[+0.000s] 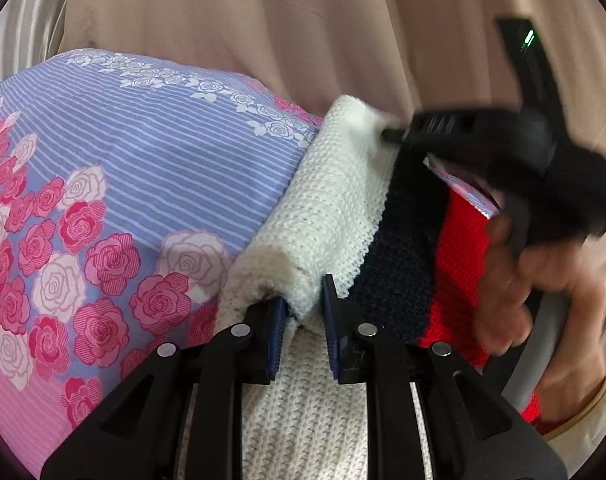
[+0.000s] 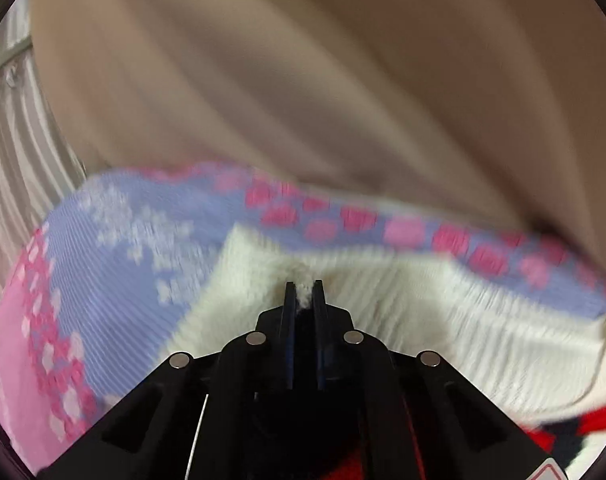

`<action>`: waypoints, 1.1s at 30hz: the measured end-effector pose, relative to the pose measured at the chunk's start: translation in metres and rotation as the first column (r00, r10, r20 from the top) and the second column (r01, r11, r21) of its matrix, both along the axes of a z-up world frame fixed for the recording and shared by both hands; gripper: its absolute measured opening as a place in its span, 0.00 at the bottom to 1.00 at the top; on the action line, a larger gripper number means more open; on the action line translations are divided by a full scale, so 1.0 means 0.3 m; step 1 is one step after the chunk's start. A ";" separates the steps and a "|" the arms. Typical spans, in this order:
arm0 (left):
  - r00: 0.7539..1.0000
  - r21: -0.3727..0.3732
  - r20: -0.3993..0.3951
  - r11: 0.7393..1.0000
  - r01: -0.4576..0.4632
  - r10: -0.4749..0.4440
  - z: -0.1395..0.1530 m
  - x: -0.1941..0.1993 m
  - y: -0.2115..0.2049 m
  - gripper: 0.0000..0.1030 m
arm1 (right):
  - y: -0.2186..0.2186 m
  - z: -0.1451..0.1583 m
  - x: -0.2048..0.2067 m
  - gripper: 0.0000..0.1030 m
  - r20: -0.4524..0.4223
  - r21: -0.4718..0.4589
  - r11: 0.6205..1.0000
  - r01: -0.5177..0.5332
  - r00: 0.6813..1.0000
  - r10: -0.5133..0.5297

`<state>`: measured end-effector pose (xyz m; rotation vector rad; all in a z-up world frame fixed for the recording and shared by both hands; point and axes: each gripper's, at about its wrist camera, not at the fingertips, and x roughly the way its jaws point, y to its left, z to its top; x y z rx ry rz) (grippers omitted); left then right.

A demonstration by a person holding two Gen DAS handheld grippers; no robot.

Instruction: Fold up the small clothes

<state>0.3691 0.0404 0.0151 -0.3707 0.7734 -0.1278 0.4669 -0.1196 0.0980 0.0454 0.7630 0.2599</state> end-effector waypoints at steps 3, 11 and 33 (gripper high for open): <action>1.000 0.007 0.001 1.000 -0.001 0.001 0.001 0.002 -0.007 0.17 | 0.010 -0.002 0.033 0.06 0.012 0.003 1.000 -0.005 1.000 0.005; 1.000 0.003 0.003 1.000 0.006 -0.006 0.003 0.002 -0.008 0.17 | -0.035 -0.011 0.018 0.10 -0.020 0.006 1.000 0.022 1.000 -0.022; 1.000 0.029 0.005 1.000 0.003 -0.003 0.010 0.001 -0.020 0.17 | -0.876 -0.195 -0.524 0.32 -0.098 0.065 0.891 0.450 0.891 -0.443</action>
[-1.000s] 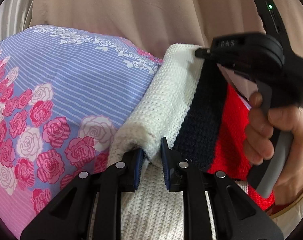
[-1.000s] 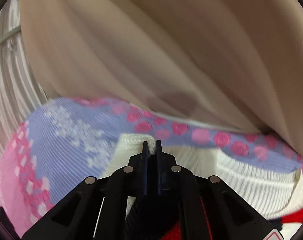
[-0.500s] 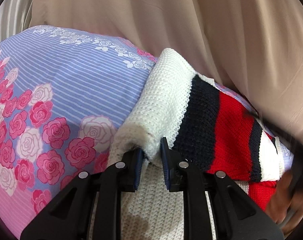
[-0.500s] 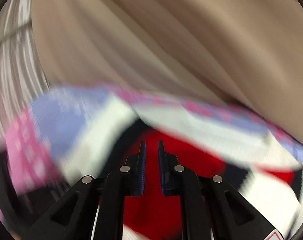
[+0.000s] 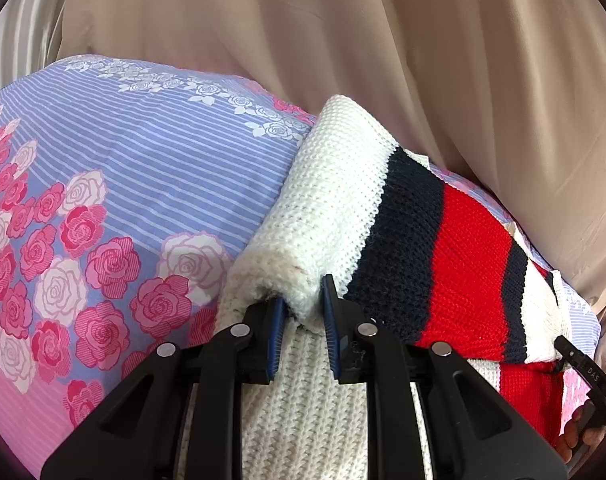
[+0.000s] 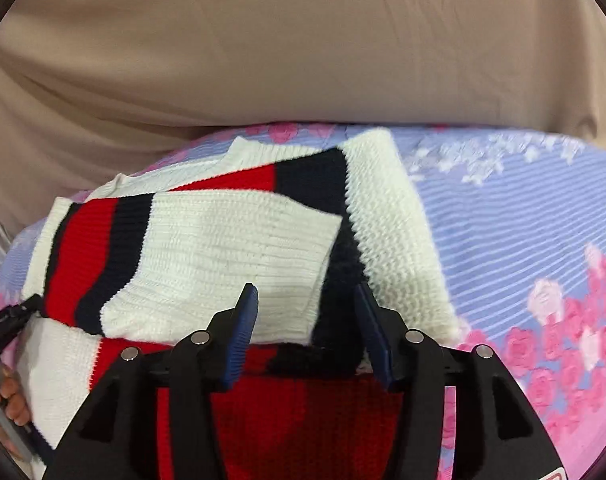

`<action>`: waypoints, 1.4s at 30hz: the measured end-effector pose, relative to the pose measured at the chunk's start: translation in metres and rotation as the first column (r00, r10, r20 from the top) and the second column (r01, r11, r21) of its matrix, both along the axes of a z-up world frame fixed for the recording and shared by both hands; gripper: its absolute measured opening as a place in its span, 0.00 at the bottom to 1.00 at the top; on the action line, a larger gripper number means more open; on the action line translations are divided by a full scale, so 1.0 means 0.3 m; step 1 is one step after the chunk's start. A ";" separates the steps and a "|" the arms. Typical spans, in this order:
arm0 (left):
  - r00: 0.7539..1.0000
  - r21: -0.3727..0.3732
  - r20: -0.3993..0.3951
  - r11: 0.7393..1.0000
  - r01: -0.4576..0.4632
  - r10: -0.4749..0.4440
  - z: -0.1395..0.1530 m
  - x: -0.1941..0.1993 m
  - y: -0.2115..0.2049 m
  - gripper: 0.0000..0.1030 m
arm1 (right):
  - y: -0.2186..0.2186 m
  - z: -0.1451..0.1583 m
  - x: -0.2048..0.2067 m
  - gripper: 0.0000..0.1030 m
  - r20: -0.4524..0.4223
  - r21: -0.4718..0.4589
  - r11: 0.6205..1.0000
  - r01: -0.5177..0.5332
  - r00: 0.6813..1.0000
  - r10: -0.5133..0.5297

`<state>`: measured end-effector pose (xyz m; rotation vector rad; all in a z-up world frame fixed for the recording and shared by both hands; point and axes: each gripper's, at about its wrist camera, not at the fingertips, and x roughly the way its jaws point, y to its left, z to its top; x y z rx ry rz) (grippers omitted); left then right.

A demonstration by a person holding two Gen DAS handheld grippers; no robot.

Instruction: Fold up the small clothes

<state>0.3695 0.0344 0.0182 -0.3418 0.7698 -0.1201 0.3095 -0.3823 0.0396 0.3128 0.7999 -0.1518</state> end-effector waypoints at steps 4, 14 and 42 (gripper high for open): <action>1.000 0.018 0.000 1.000 0.001 -0.001 0.001 0.003 -0.015 0.18 | 0.047 0.044 0.045 0.09 0.063 -0.028 0.999 -0.019 0.998 0.021; 1.000 0.053 0.000 0.999 0.009 -0.009 0.011 0.006 -0.061 0.20 | 0.041 -0.017 0.176 0.09 0.030 -0.052 0.998 0.022 0.999 -0.020; 1.000 -0.004 0.005 1.000 0.016 -0.016 0.007 0.001 -0.038 0.21 | -0.040 -0.066 0.020 0.15 0.058 0.096 0.978 0.186 0.980 -0.192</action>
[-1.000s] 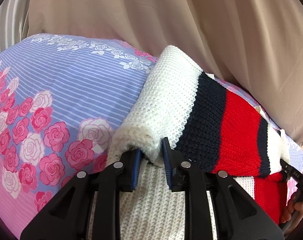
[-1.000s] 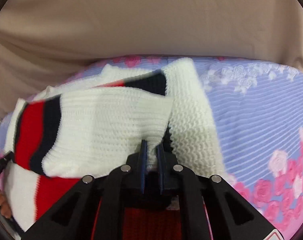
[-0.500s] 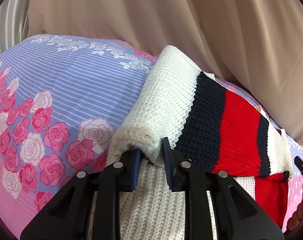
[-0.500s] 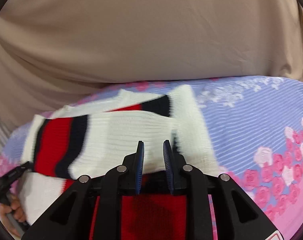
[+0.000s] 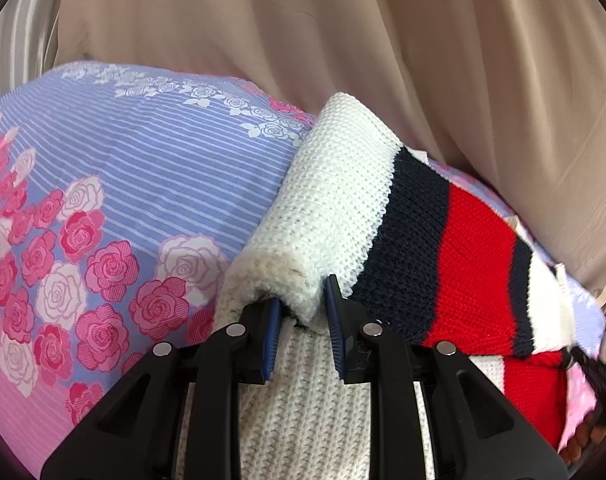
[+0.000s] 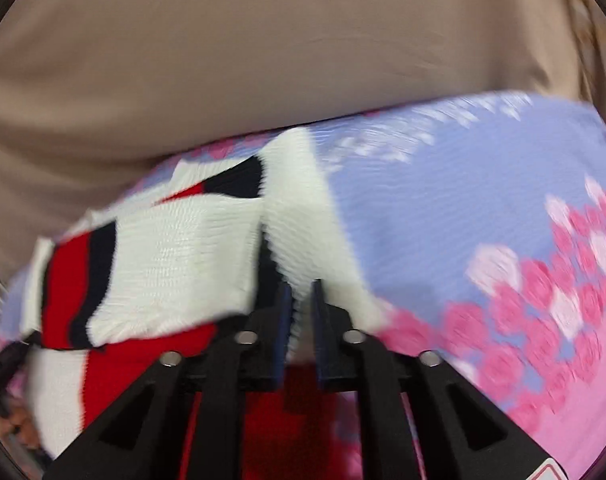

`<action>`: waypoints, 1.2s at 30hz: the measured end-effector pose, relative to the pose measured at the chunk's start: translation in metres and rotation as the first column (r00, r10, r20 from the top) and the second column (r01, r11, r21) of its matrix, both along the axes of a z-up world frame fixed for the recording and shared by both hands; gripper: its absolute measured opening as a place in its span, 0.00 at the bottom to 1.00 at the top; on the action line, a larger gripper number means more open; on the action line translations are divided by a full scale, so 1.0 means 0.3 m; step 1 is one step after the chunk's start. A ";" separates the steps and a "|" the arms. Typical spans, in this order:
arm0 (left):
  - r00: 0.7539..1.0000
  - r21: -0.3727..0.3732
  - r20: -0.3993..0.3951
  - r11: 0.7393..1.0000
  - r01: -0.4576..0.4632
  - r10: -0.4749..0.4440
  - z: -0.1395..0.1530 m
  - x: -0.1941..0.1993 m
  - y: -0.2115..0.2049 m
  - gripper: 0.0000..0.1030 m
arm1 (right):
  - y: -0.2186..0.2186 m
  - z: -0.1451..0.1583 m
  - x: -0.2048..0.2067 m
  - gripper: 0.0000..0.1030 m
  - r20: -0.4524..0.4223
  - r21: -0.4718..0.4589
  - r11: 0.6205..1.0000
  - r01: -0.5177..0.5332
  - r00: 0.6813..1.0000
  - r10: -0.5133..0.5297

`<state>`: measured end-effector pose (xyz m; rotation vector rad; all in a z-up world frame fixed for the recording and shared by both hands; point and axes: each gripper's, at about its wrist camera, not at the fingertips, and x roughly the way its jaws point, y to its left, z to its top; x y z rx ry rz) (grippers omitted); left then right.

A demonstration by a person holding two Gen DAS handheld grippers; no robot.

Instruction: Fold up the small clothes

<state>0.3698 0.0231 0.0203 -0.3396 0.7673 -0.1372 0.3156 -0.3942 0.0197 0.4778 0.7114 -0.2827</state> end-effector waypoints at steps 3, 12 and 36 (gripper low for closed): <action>1.000 -0.100 -0.003 0.995 0.024 -0.024 -0.002 -0.029 0.052 0.26 | 0.060 0.043 -0.198 0.29 -0.025 -0.080 0.997 -0.008 1.000 0.006; 0.991 -0.059 -0.047 0.991 0.120 -0.123 0.065 -0.550 0.255 0.68 | 0.177 -0.018 -0.875 0.62 -0.047 0.044 0.992 -0.120 0.991 0.122; 0.975 -0.221 -0.132 0.964 0.146 -0.178 -0.051 -0.869 0.184 0.16 | 0.360 -0.100 -0.885 0.14 0.047 0.225 0.962 -0.157 0.988 0.150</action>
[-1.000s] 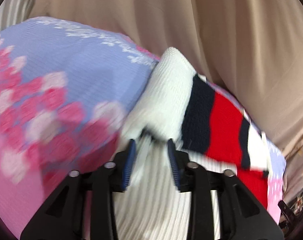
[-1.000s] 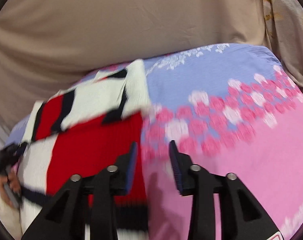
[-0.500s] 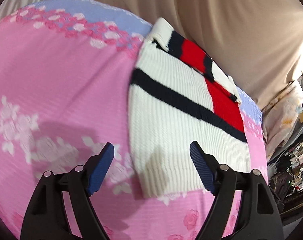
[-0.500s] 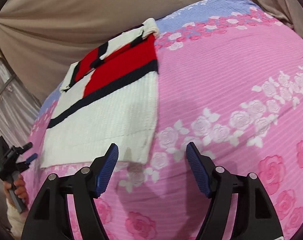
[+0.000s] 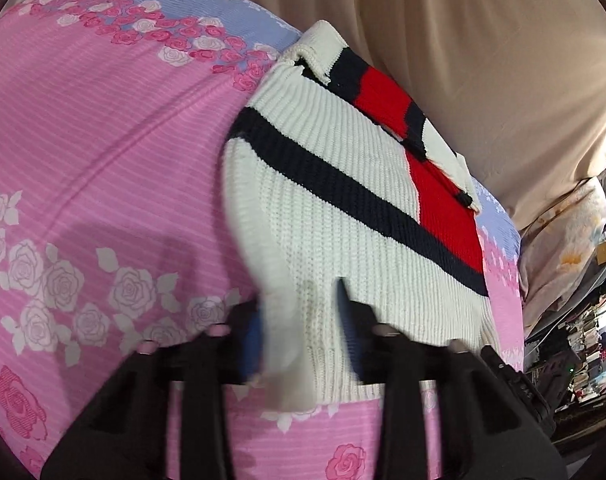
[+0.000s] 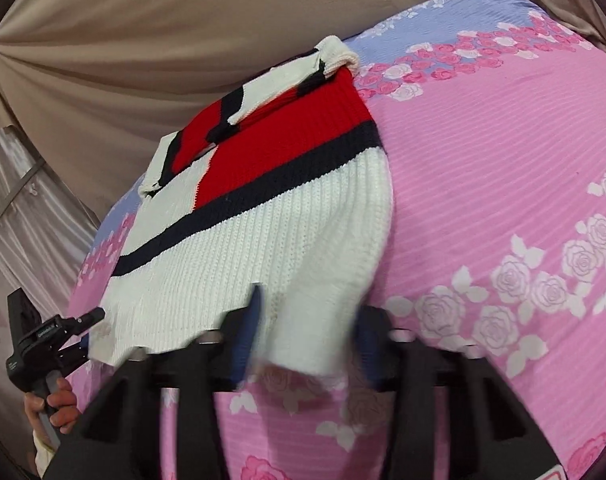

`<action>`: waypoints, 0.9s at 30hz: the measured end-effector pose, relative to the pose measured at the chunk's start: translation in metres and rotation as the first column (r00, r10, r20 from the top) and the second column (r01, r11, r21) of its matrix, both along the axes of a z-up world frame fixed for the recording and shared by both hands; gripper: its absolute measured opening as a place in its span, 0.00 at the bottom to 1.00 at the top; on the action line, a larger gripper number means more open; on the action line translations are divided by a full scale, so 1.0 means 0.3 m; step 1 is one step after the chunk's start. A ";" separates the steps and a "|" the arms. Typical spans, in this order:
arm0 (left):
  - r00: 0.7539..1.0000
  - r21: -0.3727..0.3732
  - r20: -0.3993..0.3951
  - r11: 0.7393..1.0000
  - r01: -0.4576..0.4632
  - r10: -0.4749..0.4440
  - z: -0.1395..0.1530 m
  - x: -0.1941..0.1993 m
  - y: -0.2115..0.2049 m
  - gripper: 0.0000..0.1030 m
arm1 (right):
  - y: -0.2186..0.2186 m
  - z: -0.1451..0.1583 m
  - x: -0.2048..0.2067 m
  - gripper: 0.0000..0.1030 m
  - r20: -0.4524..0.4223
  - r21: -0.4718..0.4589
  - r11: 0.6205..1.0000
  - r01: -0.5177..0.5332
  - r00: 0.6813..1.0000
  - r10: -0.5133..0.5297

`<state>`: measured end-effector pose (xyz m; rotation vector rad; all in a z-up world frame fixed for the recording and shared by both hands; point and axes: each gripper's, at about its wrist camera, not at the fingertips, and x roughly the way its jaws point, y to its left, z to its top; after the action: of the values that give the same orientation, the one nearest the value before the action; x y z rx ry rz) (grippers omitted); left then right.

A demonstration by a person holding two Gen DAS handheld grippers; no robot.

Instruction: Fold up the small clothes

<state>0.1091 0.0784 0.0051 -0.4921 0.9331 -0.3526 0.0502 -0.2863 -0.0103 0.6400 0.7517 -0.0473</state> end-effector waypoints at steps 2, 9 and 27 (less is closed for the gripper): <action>1.000 0.003 0.014 1.000 -0.001 0.001 0.022 -0.010 0.012 0.09 | 0.004 0.009 -0.013 0.12 0.018 -0.004 1.000 0.016 1.000 -0.016; 0.991 0.001 0.133 1.000 0.031 -0.031 0.154 -0.145 0.071 0.06 | 0.036 0.167 -0.195 0.10 0.202 -0.057 0.996 0.065 0.978 -0.052; 0.717 -0.032 0.682 0.974 0.225 -0.143 0.568 -0.899 0.272 0.06 | 0.186 0.613 -0.996 0.10 0.680 -0.223 0.975 0.018 0.719 0.142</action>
<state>-0.1607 0.1600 0.1756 -0.3277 0.2377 -0.7180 -0.2486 -0.2304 0.1735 0.3718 0.0238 0.1707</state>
